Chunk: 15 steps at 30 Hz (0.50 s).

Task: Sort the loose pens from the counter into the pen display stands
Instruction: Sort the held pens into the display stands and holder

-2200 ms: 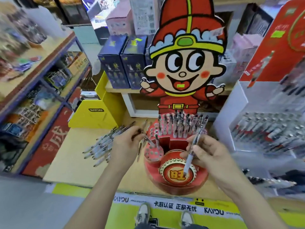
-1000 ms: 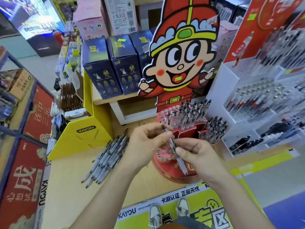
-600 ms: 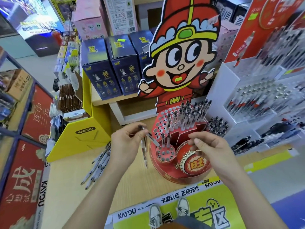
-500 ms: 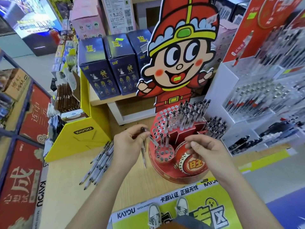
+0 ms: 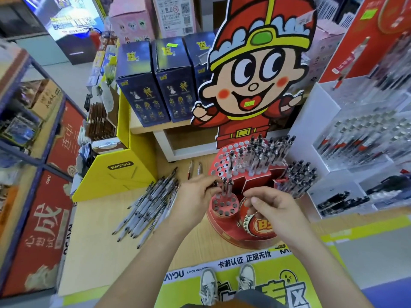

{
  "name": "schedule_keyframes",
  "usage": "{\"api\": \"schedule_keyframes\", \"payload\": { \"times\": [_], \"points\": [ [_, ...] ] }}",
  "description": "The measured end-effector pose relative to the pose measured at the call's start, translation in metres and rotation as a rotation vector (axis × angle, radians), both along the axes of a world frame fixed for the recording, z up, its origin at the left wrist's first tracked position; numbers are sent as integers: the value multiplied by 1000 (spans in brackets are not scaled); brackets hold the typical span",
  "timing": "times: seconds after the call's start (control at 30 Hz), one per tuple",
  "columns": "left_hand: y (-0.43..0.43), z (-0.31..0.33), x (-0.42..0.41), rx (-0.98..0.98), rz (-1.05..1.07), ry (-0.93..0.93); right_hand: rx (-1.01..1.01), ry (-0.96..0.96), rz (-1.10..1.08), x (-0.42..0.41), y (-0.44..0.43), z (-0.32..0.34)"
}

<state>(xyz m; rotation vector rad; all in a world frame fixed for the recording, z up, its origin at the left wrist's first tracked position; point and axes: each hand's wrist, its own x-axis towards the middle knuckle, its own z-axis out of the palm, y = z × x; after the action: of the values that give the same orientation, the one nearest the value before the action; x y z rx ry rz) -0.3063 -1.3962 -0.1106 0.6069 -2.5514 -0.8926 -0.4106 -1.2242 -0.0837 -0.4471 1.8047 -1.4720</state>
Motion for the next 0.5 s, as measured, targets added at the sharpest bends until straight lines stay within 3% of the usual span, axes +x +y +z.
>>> {"api": "schedule_keyframes", "payload": {
  "times": [0.17, 0.5],
  "points": [
    [3, -6, -6, -131, 6, -101, -27, -20, 101, -6, -4, 0],
    [-1, -14, 23, 171, 238, -118, 104, -27, 298, 13, -26, -13]
  ]
}}
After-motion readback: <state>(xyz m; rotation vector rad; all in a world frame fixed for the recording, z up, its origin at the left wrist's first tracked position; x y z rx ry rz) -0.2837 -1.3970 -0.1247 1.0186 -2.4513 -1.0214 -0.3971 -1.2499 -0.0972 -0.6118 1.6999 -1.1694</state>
